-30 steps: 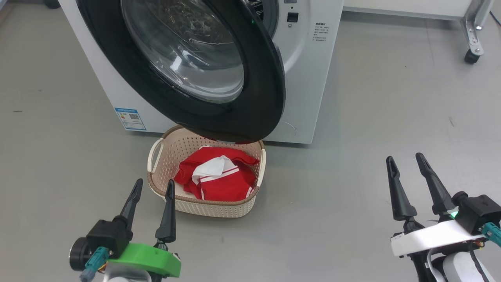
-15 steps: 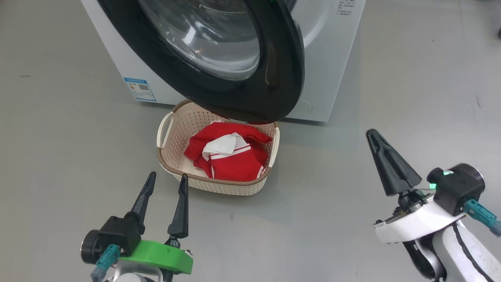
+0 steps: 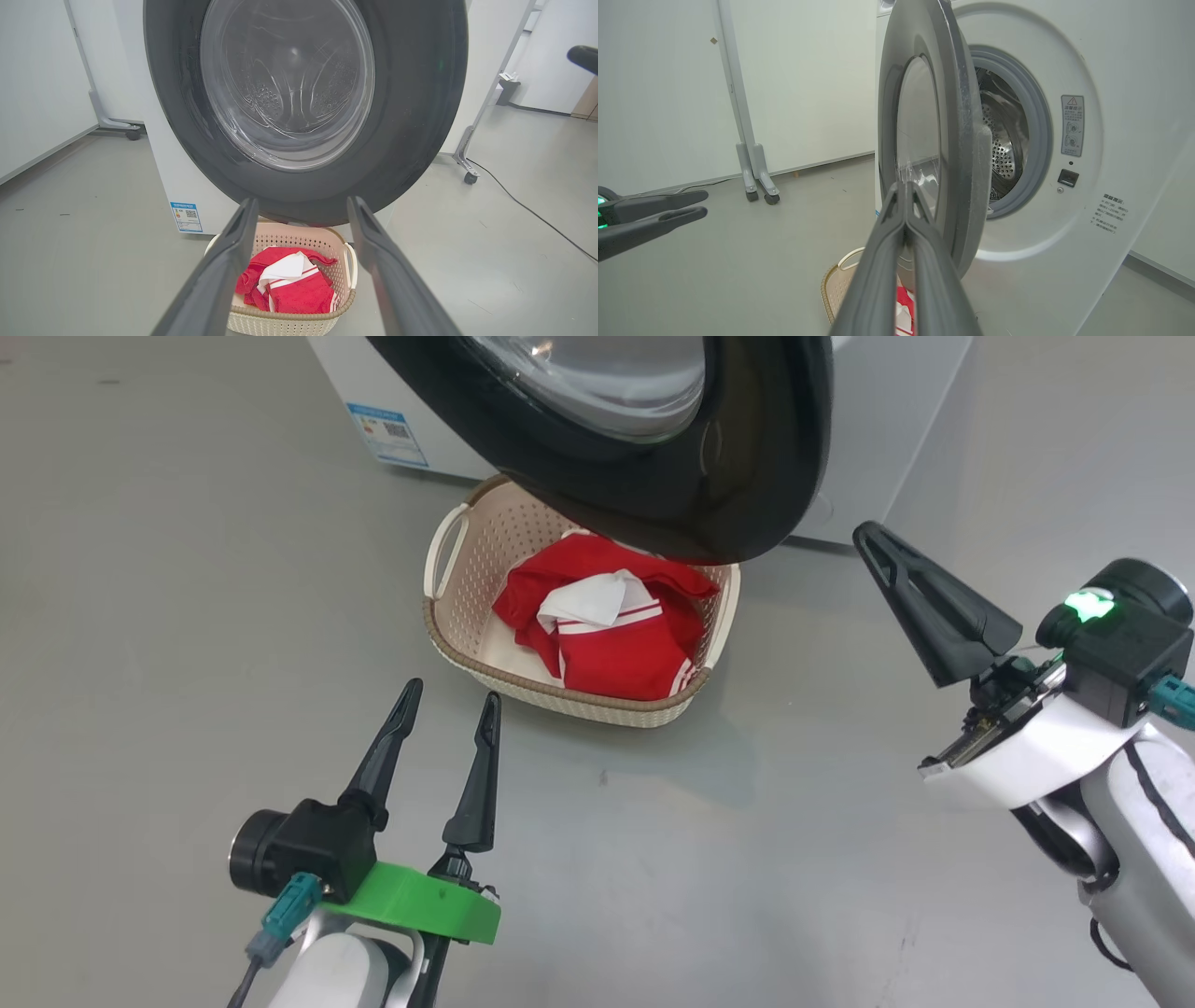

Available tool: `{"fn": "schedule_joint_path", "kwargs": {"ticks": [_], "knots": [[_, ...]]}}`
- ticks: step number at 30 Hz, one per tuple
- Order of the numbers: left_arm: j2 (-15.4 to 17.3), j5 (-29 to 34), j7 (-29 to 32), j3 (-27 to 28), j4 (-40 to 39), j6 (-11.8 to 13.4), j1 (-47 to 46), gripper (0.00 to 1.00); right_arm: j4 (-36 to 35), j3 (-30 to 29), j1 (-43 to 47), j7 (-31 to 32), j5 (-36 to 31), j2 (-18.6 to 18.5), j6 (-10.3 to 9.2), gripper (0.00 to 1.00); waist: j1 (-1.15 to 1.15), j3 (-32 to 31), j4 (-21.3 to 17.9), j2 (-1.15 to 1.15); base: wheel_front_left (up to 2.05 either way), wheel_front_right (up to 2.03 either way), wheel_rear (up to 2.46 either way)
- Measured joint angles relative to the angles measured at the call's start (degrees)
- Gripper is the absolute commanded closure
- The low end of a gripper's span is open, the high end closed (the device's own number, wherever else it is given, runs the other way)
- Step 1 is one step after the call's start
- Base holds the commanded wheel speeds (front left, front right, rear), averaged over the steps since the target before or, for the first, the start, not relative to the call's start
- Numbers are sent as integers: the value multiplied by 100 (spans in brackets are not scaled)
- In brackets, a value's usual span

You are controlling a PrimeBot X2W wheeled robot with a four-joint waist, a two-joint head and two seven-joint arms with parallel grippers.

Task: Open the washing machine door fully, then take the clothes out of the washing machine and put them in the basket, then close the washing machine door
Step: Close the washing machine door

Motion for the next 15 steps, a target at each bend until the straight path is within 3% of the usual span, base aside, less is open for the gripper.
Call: {"fn": "schedule_joint_path", "kwargs": {"ticks": [15], "knots": [[-37,-29,0,-267,-219,8,-352,0,215,371,-1163,250,333,-580,0,100,0,872,583,0,0,0,0]]}}
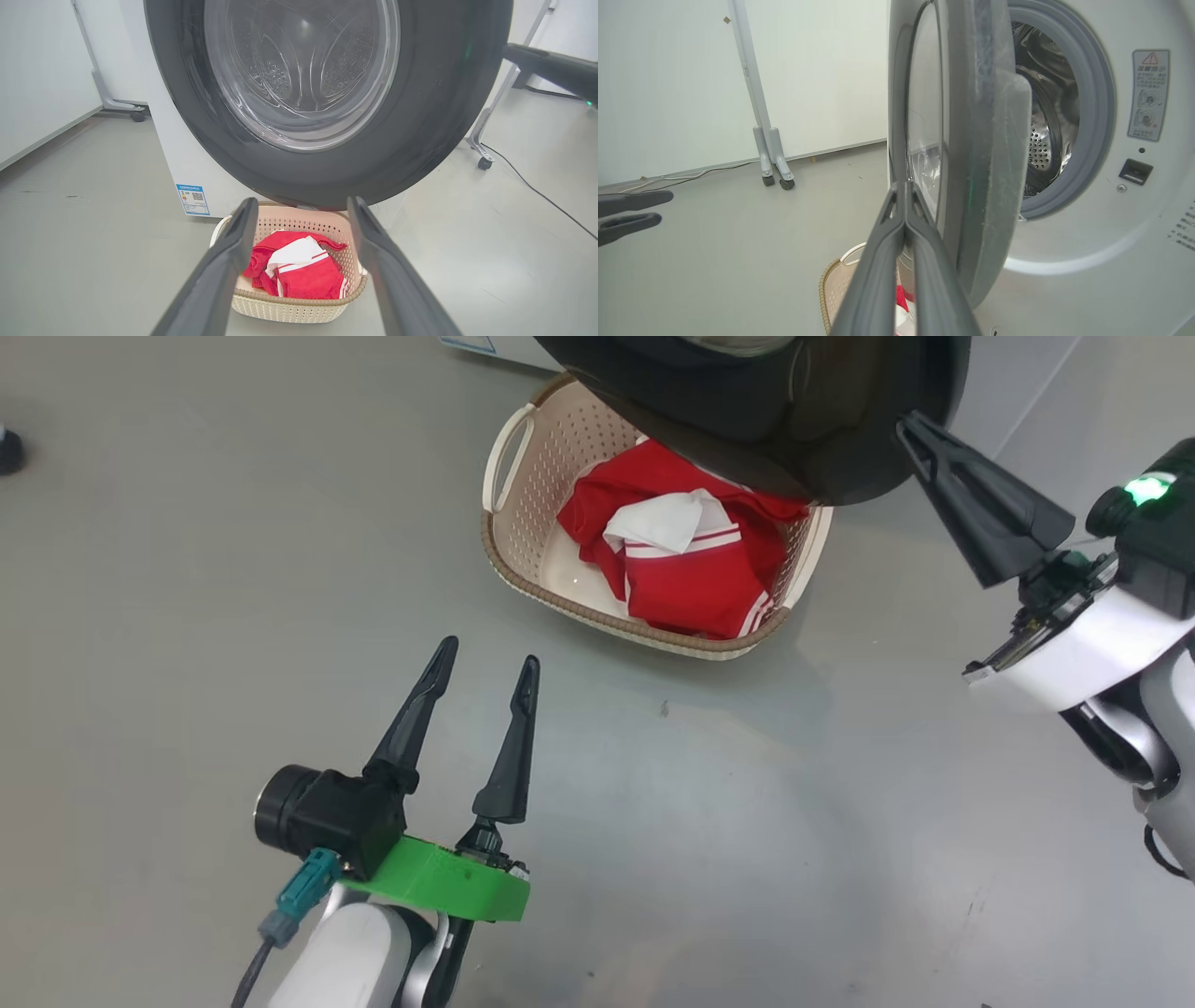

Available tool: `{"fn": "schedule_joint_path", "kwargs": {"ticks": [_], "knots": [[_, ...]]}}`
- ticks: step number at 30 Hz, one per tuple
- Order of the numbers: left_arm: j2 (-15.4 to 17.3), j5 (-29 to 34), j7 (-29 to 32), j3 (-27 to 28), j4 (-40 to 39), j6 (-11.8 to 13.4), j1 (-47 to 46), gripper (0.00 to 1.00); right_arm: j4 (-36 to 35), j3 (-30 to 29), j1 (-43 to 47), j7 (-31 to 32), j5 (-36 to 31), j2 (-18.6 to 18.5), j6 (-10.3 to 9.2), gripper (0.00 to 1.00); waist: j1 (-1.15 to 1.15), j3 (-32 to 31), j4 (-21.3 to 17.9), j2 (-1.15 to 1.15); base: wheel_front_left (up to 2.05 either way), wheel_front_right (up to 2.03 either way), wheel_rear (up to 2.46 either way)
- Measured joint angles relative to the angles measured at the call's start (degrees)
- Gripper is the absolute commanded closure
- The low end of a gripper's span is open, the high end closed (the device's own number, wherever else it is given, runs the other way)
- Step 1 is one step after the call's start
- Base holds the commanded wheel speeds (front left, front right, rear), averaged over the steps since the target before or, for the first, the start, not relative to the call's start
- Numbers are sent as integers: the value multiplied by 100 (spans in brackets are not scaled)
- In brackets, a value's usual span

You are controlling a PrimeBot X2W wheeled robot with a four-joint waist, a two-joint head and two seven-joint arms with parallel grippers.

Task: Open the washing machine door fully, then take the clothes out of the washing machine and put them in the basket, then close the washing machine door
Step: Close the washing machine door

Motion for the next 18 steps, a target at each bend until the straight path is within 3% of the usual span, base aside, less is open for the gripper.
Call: {"fn": "schedule_joint_path", "kwargs": {"ticks": [18], "knots": [[-18,-283,0,-361,-245,247,-291,0,448,-4,-1070,-30,407,-345,49,100,0,772,186,0,0,0,0]]}}
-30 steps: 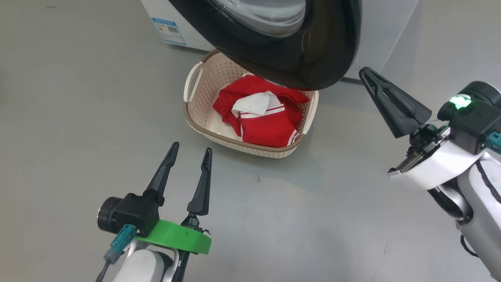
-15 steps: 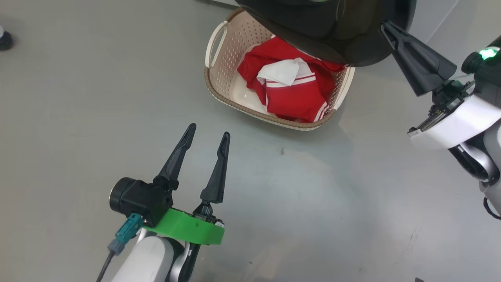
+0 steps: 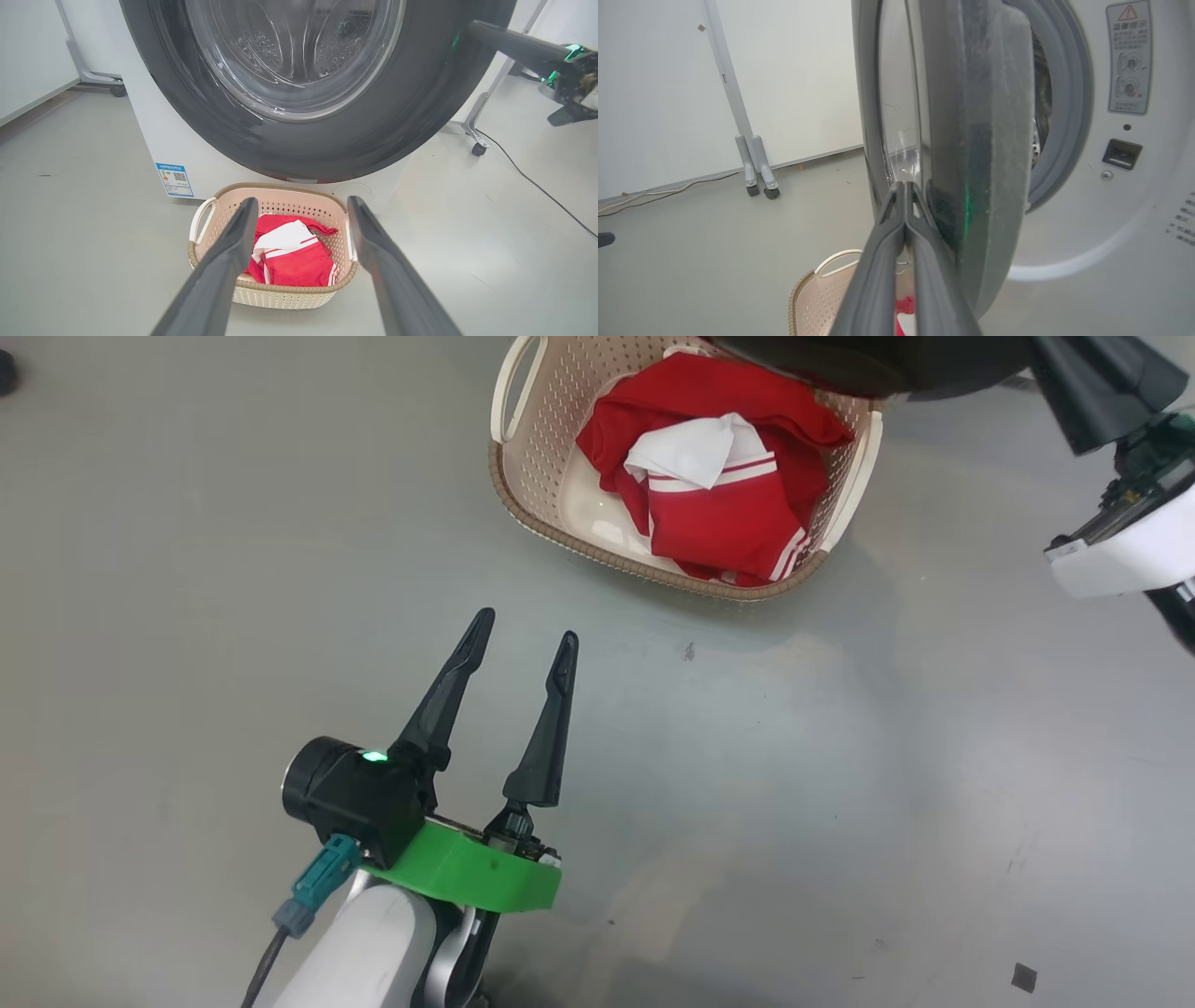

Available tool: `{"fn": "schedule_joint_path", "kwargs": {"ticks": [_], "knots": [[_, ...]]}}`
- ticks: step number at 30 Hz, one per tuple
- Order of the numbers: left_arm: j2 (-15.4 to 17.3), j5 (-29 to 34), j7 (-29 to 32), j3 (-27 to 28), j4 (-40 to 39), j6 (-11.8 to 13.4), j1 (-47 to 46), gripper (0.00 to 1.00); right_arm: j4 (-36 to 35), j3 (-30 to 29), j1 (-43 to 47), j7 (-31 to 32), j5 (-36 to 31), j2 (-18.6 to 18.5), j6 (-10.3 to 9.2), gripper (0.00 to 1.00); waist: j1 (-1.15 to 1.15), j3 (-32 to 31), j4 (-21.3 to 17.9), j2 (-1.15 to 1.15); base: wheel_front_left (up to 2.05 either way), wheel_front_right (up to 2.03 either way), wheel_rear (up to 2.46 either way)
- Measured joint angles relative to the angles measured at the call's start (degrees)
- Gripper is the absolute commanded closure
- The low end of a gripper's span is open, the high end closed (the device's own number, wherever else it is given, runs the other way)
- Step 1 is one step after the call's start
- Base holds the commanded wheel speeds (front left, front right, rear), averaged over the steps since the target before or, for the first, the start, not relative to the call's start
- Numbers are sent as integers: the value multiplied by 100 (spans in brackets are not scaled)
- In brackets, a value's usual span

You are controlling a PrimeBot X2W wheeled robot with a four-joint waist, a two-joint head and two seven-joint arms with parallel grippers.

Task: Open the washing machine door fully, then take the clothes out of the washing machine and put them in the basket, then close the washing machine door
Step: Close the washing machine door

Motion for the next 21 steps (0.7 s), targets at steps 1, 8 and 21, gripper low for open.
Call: {"fn": "schedule_joint_path", "kwargs": {"ticks": [1,8,21], "knots": [[-2,0,0,-22,-30,3,-16,0,18,-15,-70,0,27,-33,0,100,0,38,-1,0,0,0,0],[-8,-57,0,-109,-170,64,-157,0,121,-30,-730,21,67,-191,0,100,0,341,-18,0,0,0,0],[-19,-356,0,-435,-421,158,-461,0,358,13,-1910,268,67,-672,0,100,0,901,95,0,0,0,0]]}}
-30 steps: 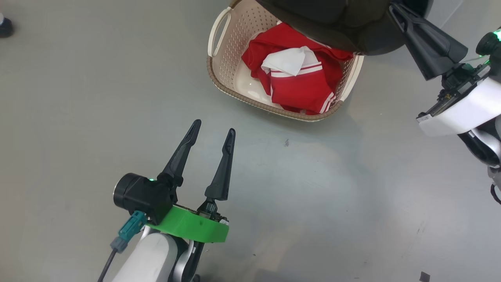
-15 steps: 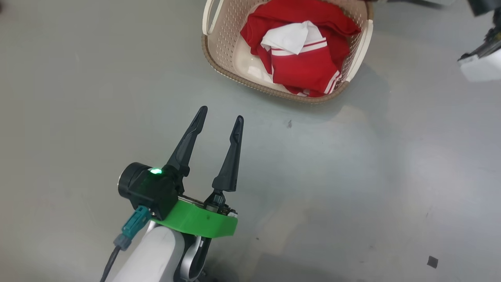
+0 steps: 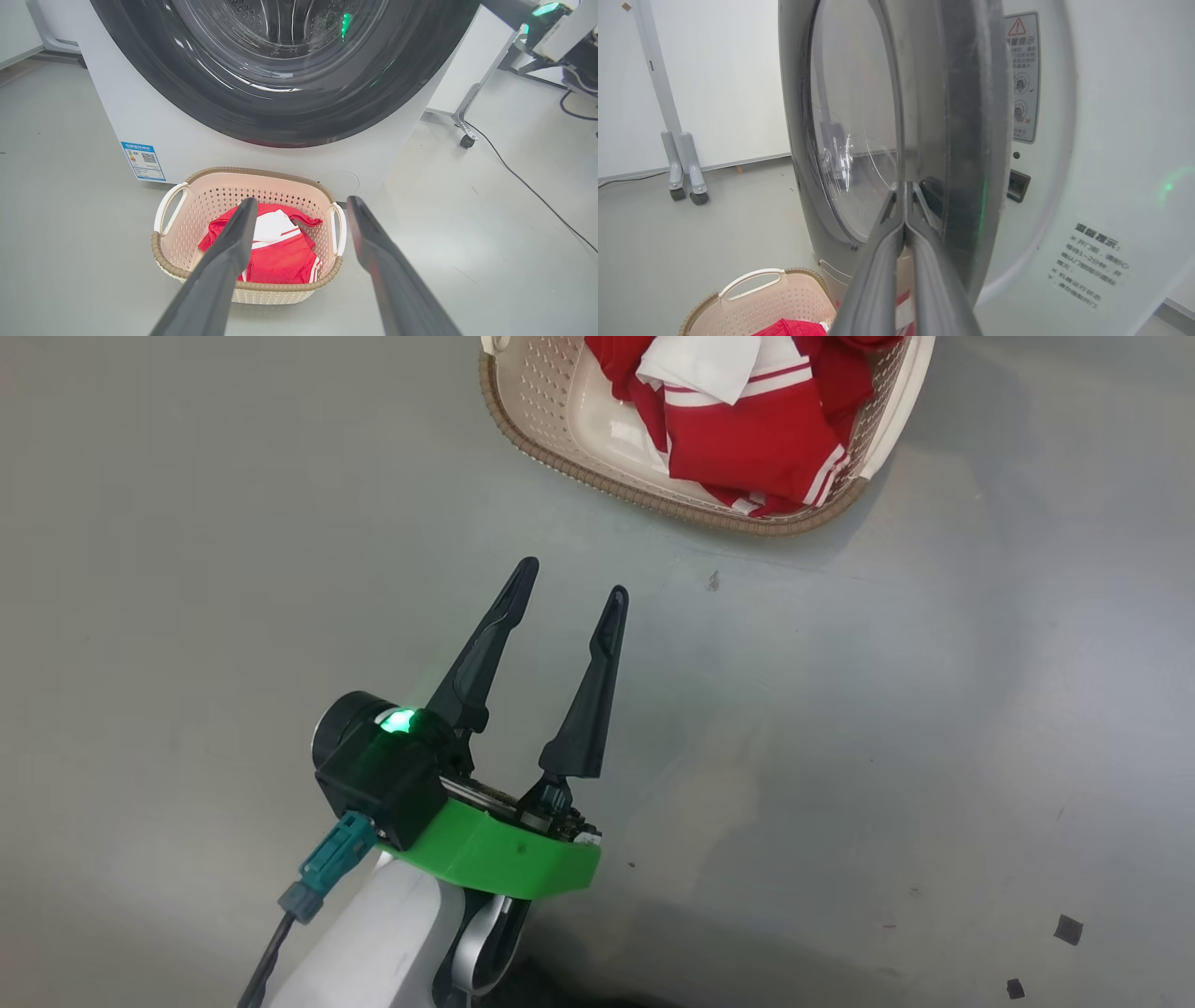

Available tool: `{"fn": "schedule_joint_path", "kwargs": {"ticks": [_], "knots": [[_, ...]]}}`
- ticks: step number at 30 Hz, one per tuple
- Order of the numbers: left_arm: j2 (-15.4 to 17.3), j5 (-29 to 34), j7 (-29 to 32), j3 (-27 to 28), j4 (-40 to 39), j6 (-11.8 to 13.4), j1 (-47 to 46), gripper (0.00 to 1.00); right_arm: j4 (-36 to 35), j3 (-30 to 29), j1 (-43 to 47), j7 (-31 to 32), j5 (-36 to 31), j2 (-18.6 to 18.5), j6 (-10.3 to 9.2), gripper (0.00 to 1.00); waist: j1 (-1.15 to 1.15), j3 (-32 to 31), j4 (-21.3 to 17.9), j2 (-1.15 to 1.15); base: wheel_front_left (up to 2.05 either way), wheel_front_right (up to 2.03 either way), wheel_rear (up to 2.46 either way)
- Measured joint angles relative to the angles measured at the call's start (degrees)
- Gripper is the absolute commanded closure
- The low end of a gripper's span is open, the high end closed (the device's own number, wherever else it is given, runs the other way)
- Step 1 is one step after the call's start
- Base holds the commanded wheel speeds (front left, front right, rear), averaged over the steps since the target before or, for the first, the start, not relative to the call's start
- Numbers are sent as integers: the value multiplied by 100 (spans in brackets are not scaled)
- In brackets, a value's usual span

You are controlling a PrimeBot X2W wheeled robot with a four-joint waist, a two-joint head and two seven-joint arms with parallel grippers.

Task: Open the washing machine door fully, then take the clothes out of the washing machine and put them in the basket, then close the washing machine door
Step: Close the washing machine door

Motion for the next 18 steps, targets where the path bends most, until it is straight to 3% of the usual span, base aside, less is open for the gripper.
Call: {"fn": "schedule_joint_path", "kwargs": {"ticks": [10,18], "knots": [[-14,-200,0,-126,-120,52,-187,0,180,383,-965,324,-18,-218,1,100,0,364,203,0,0,0,0],[-20,-308,0,-165,-137,92,-264,0,643,265,-1370,321,-11,-223,46,100,0,493,333,0,0,0,0]]}}
